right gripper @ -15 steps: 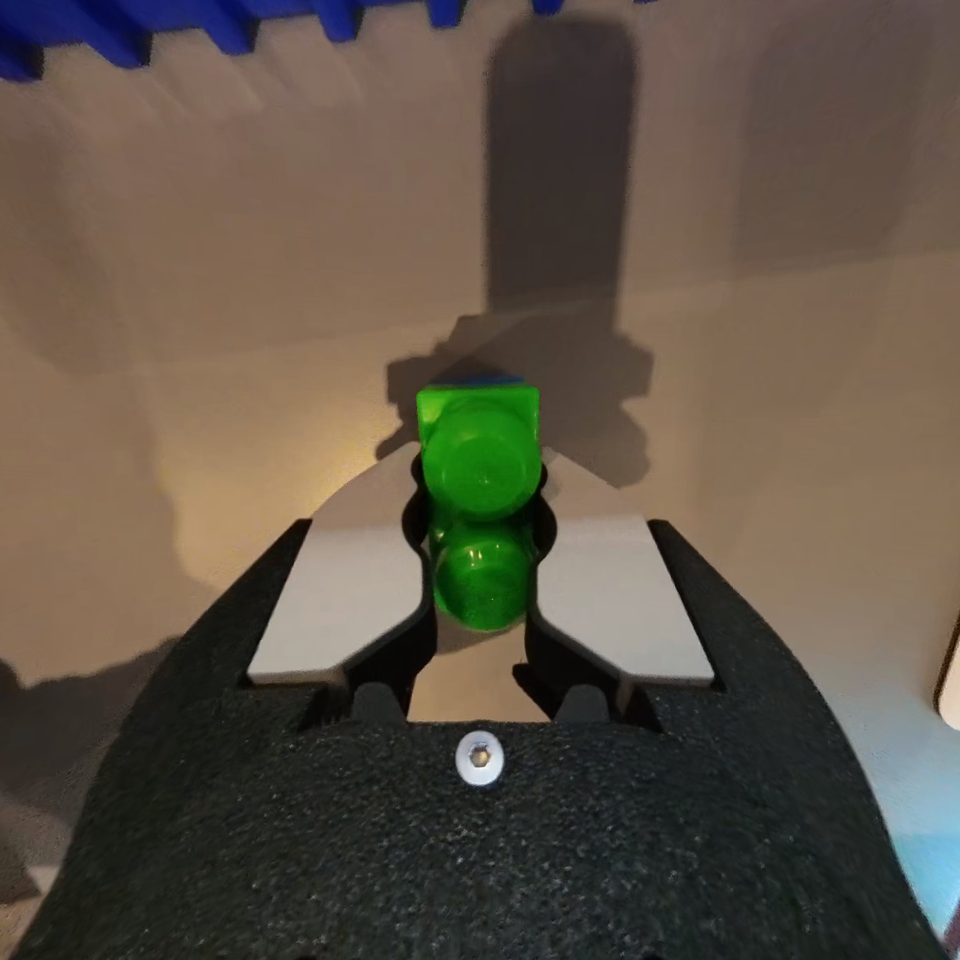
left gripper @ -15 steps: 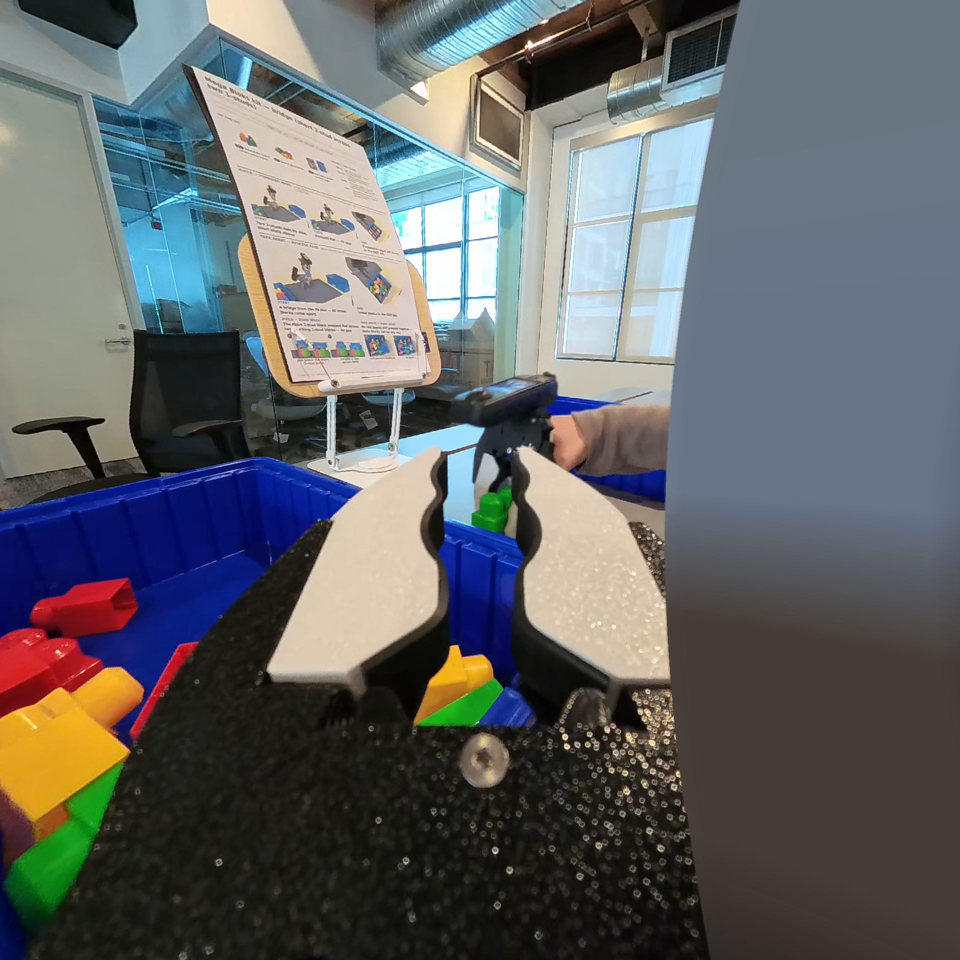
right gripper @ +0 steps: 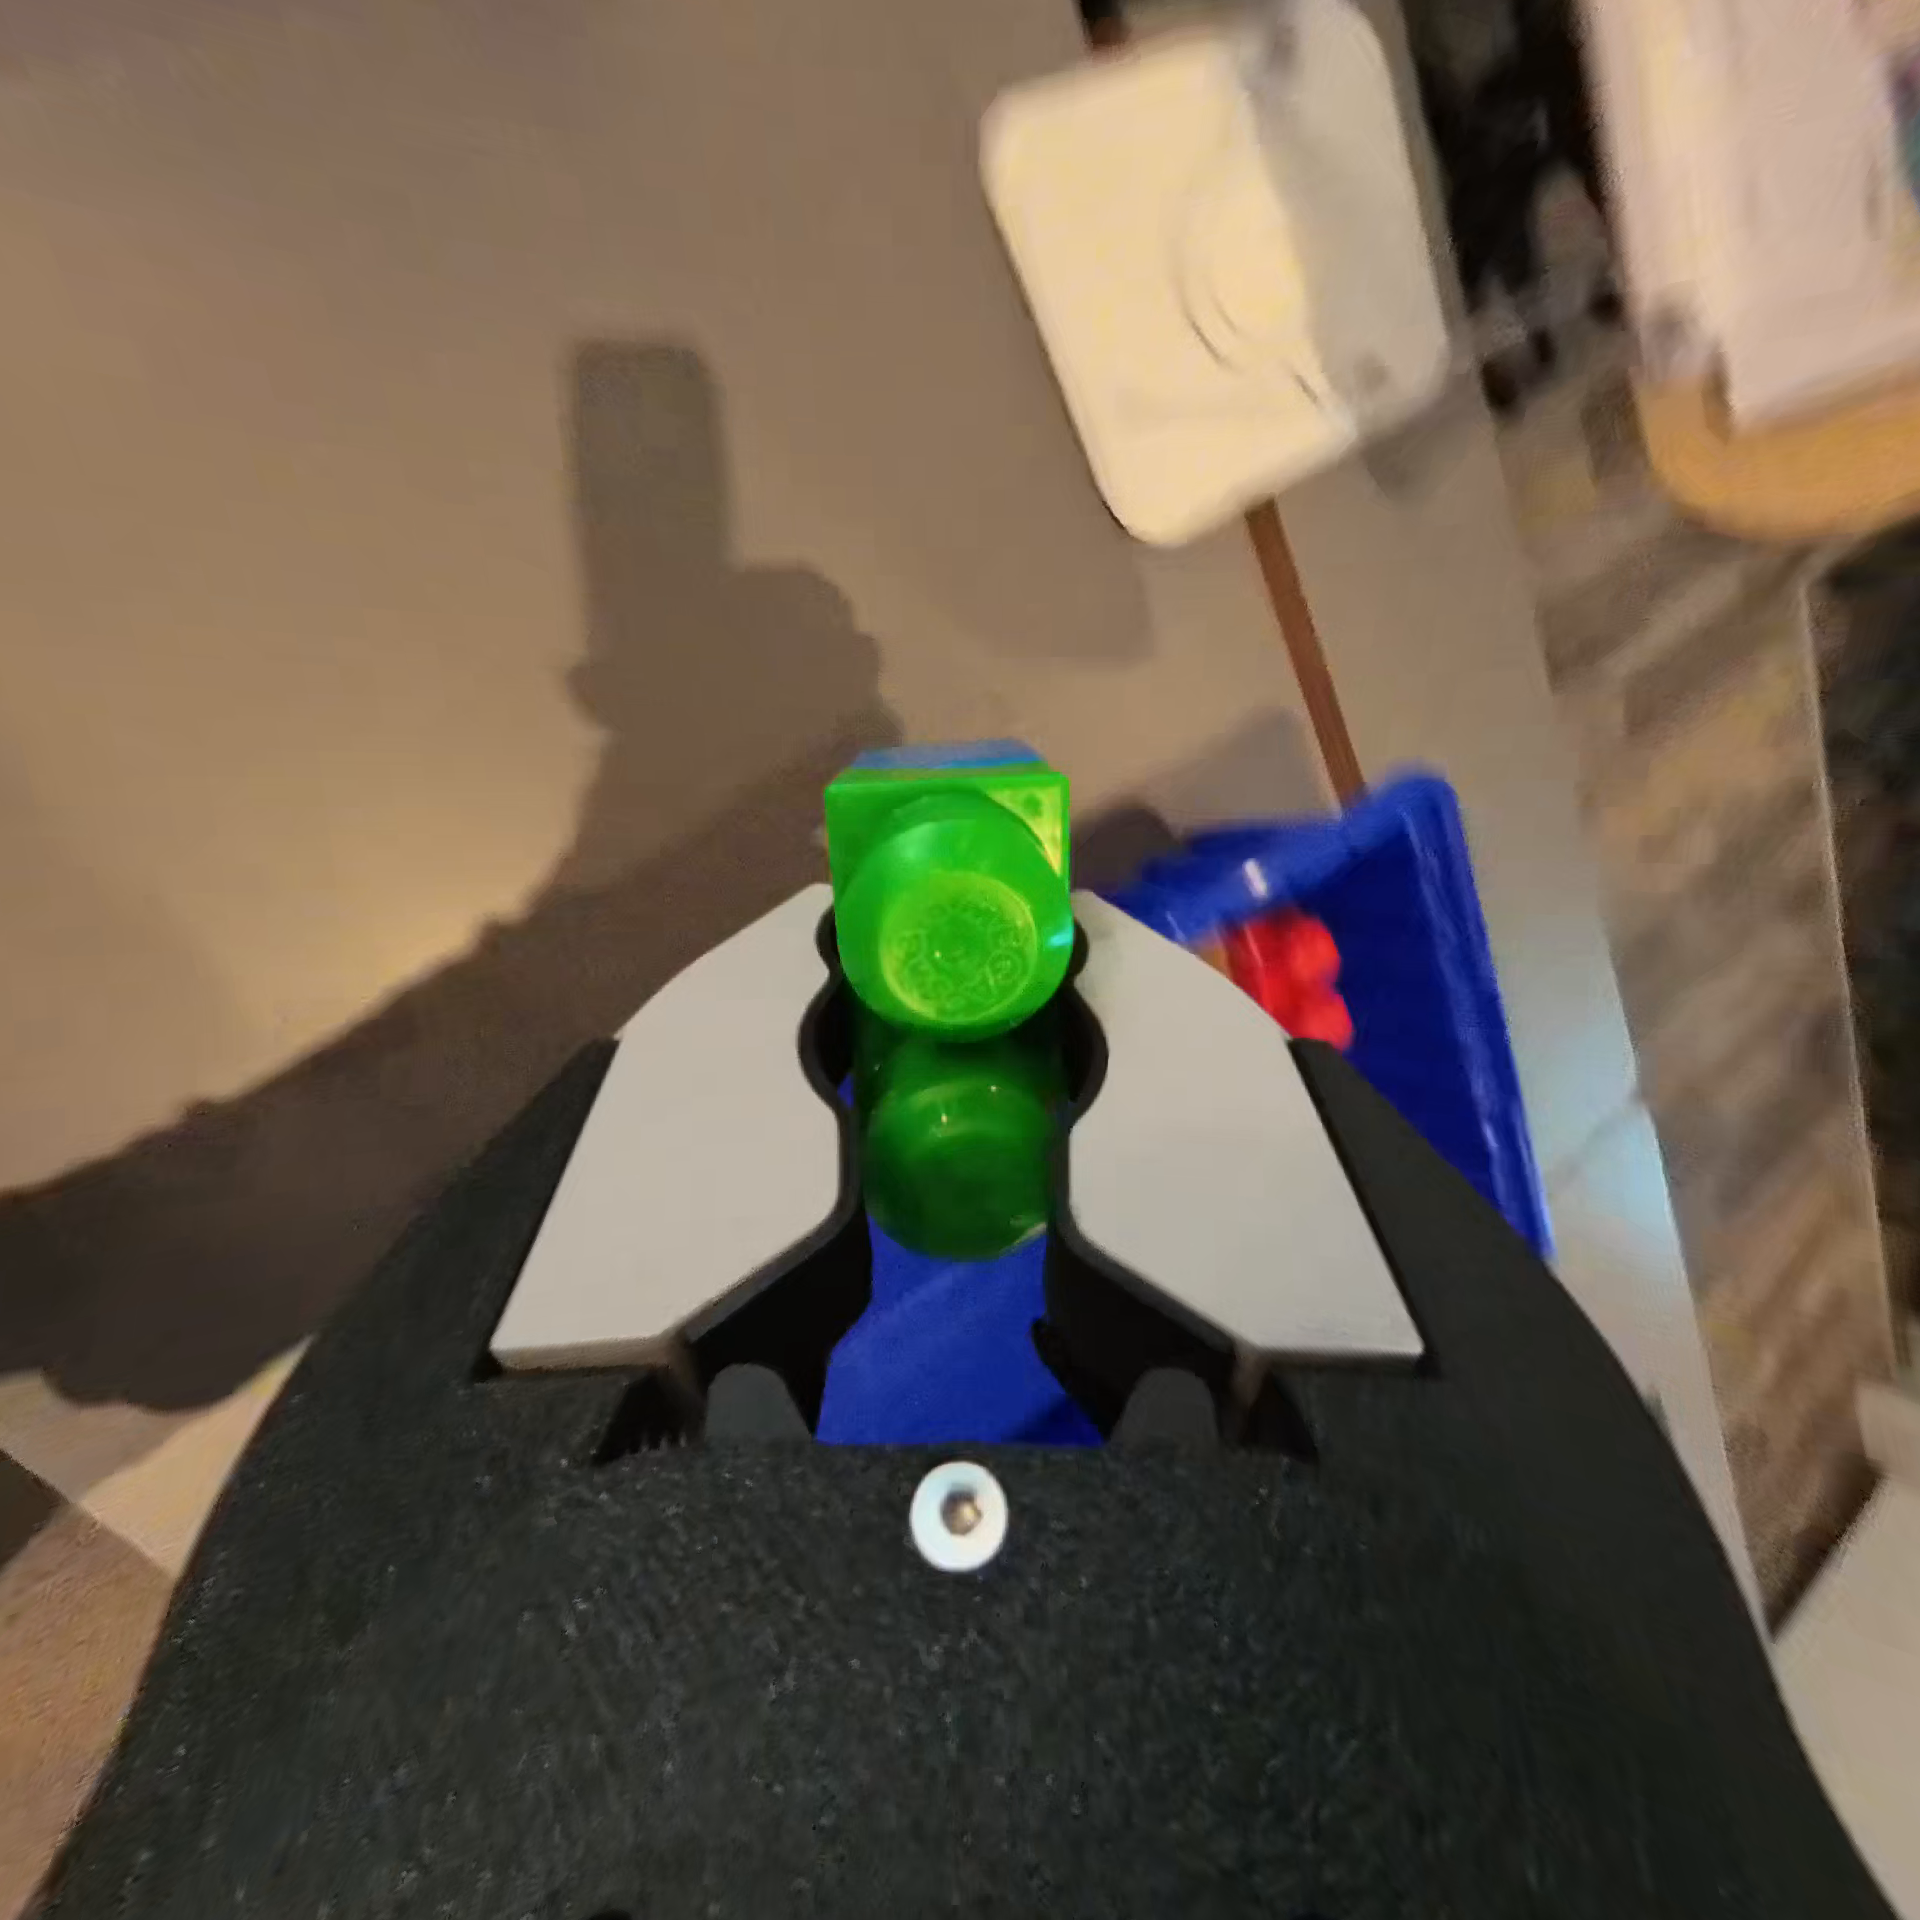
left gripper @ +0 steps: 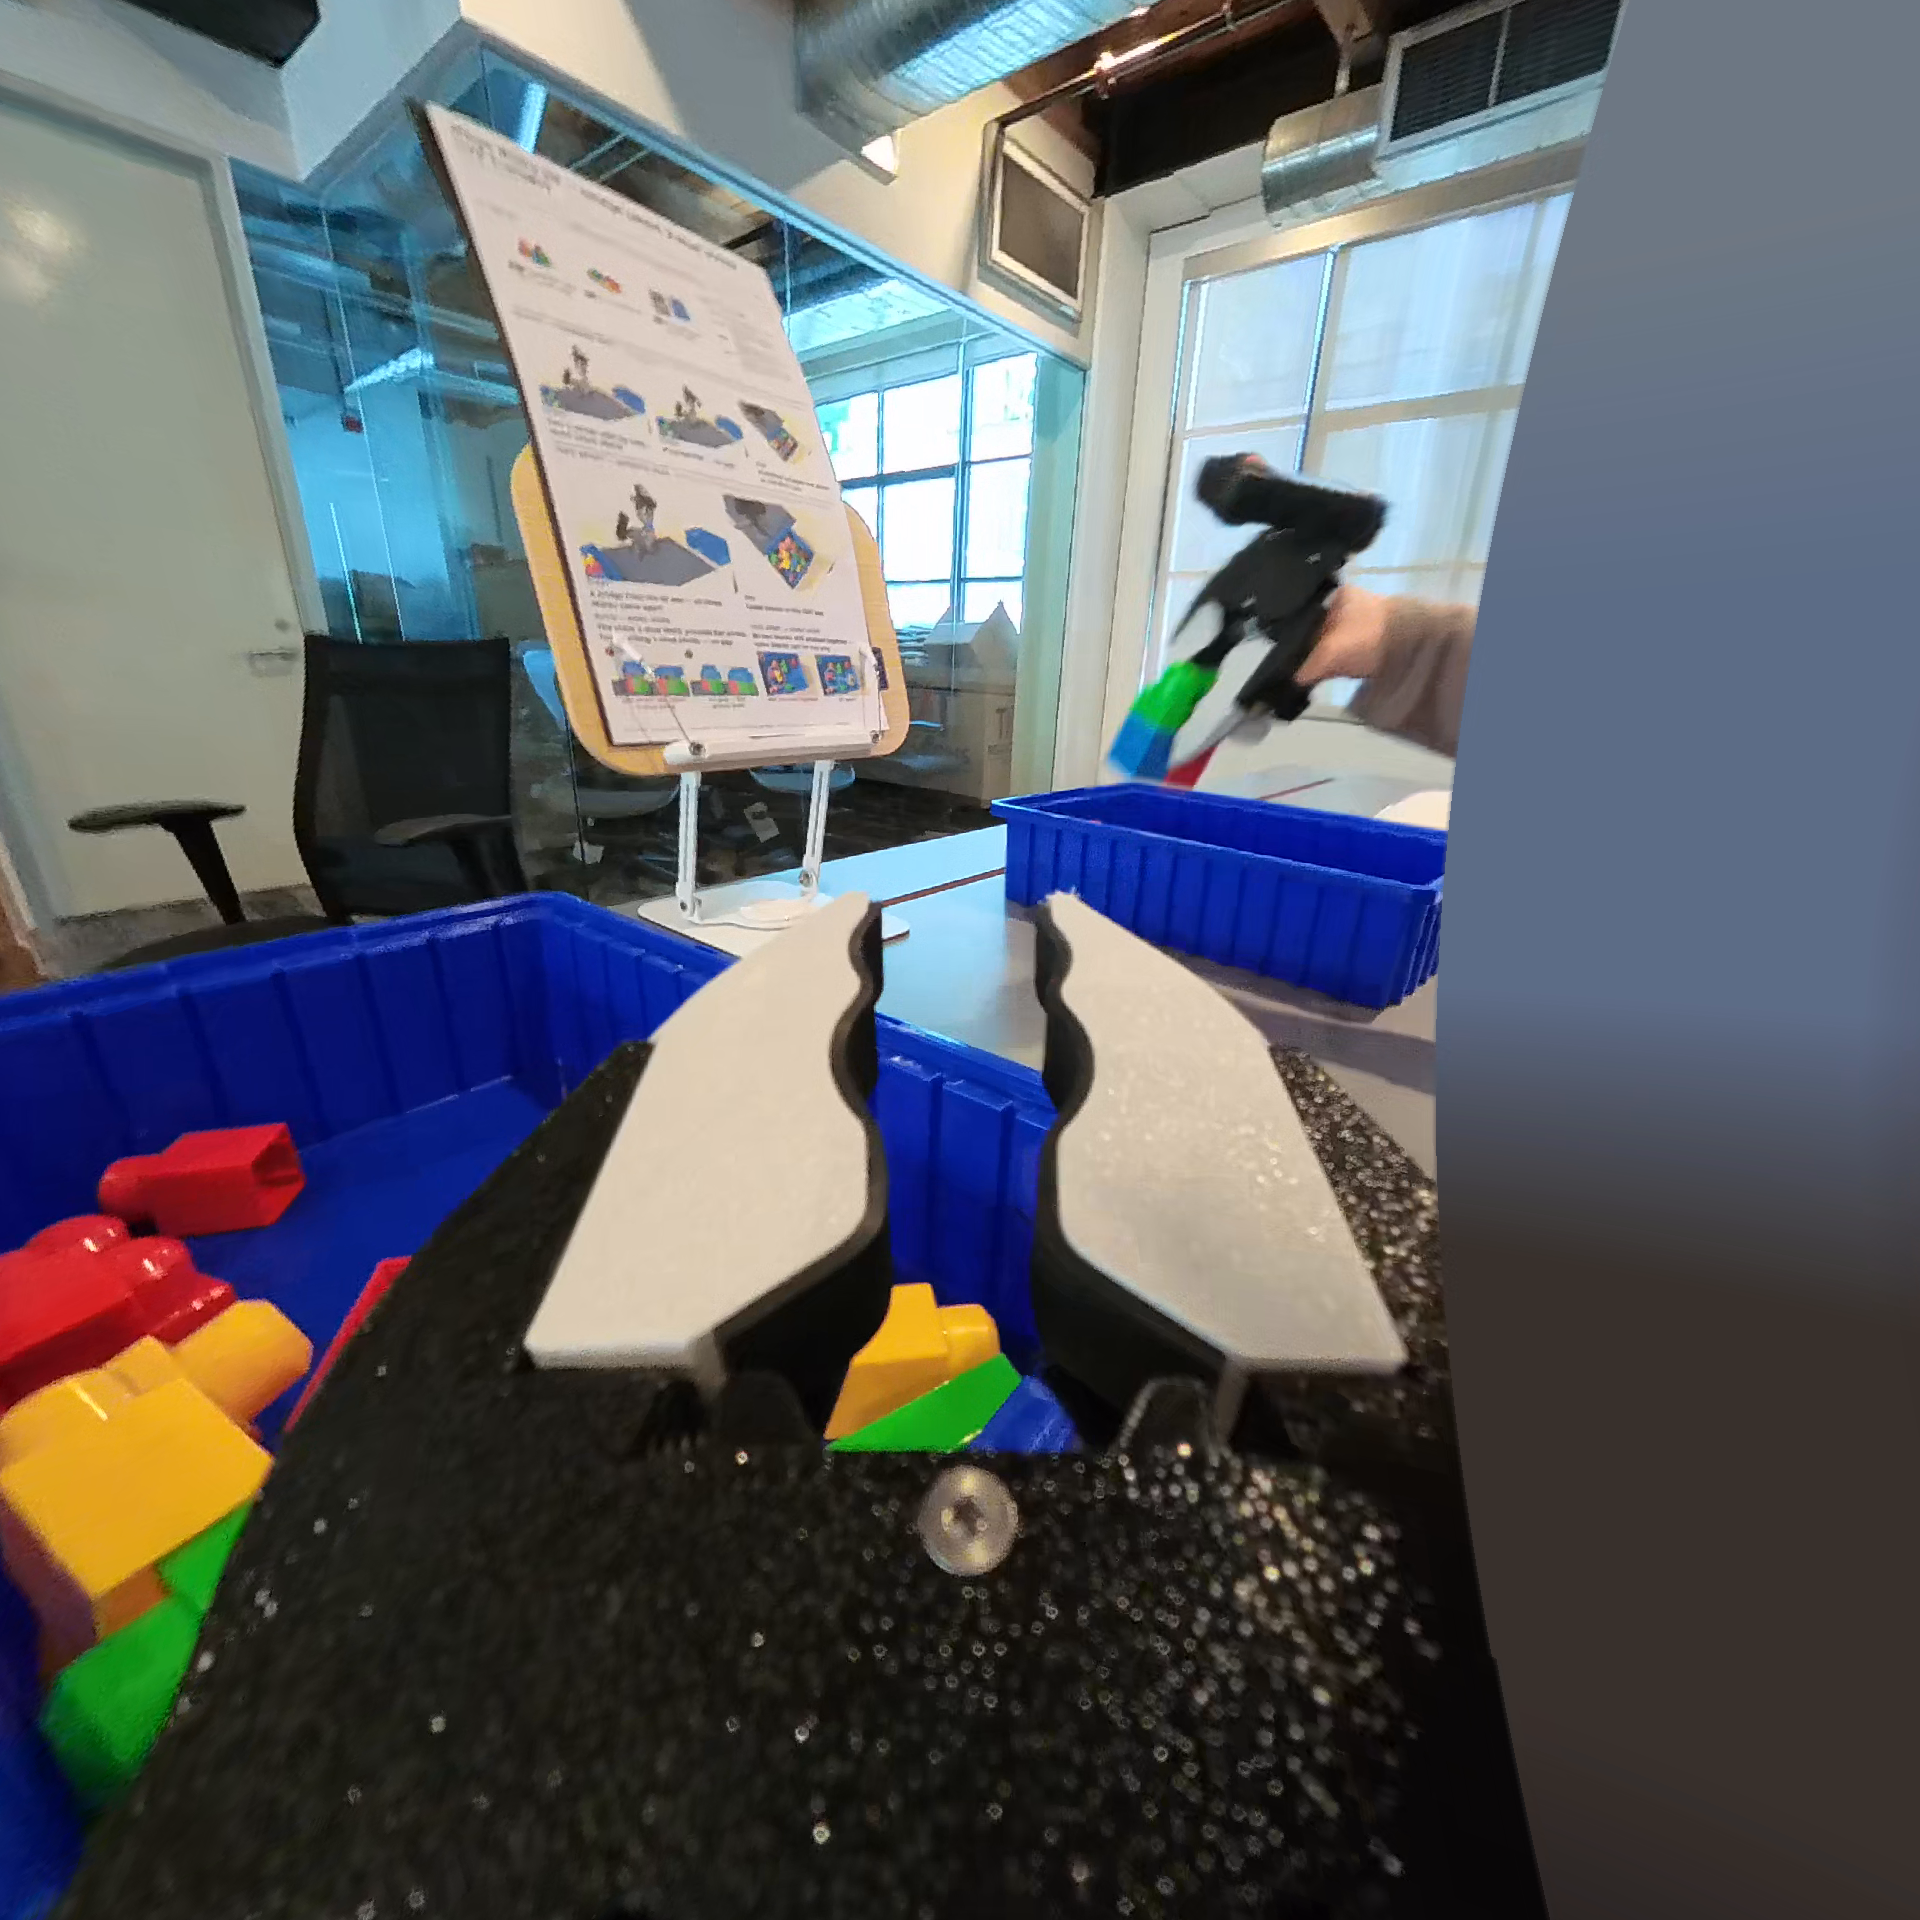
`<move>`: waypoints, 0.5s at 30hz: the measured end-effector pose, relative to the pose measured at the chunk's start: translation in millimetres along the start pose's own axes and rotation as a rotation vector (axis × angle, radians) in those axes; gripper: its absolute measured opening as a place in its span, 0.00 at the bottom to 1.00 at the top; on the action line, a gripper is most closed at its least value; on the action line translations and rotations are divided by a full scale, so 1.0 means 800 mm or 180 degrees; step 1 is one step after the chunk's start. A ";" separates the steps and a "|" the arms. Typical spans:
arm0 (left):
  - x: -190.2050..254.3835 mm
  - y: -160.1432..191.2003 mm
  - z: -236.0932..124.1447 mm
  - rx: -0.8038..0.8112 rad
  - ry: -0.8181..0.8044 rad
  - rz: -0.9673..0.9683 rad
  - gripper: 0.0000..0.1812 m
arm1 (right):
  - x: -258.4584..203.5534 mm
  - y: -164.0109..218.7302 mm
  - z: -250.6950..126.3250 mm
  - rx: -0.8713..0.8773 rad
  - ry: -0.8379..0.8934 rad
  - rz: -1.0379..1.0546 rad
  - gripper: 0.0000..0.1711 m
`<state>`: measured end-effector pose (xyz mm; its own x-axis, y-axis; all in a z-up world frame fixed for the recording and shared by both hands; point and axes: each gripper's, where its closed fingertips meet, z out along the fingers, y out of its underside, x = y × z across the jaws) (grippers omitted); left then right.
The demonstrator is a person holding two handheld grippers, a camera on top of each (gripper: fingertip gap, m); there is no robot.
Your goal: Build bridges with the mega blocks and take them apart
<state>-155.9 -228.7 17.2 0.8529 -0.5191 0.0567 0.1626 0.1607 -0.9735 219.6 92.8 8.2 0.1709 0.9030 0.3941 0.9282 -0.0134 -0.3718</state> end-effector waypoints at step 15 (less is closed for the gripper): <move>-0.026 0.006 0.016 -0.0155 -0.0645 0.0063 0.17 | 0.164 0.252 0.130 -0.0821 -0.0567 0.0062 0.22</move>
<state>-166.4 -206.0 14.0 0.9389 -0.3358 0.0760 0.1247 0.1258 -0.9842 394.7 253.1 -102.4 0.1501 0.9623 0.2270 0.9824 -0.1194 -0.1435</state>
